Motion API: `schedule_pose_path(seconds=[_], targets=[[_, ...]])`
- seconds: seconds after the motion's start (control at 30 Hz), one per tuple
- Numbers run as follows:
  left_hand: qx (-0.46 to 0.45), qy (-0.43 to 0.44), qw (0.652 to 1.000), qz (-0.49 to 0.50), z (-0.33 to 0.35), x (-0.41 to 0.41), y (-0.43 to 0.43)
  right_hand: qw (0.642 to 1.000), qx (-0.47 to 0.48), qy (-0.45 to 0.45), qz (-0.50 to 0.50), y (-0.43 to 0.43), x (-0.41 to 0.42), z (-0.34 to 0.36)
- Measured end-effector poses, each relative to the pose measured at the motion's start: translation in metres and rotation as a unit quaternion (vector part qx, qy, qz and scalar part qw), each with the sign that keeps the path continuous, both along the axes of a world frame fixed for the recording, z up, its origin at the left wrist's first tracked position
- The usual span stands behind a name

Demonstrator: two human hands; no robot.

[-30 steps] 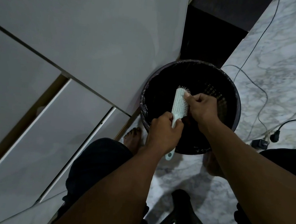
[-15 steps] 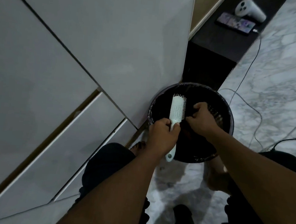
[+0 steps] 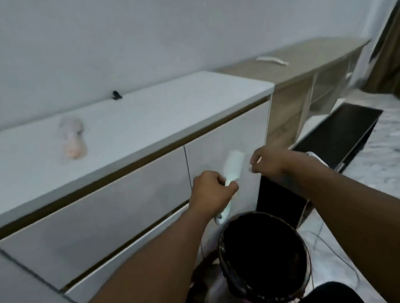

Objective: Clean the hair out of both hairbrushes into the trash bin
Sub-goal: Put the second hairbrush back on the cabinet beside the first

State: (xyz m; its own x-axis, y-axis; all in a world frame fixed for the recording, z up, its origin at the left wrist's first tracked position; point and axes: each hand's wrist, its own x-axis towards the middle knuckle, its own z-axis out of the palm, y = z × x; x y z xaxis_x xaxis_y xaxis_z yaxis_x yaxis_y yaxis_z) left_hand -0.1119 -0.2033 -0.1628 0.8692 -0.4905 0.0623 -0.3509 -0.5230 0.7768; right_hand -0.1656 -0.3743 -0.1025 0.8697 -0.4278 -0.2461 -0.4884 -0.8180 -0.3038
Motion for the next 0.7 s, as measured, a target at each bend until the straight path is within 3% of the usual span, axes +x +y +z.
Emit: schedule_pose_path(seconds=[0.17,0.4,0.7], targets=[[-0.038,-0.094,0.994,0.035,0.102,0.007,0.043,0.996,-0.047,-0.060,0.054,0.050,0.014,0.098],[-0.029,-0.175,0.970,0.166,0.213,0.043,0.137,0.981,-0.055,-0.153,0.111,0.143,0.068,0.197],[0.024,-0.161,0.931,0.326,0.240,0.089,0.285,0.952,-0.043,-0.190,0.235,0.273,0.141,0.234]])
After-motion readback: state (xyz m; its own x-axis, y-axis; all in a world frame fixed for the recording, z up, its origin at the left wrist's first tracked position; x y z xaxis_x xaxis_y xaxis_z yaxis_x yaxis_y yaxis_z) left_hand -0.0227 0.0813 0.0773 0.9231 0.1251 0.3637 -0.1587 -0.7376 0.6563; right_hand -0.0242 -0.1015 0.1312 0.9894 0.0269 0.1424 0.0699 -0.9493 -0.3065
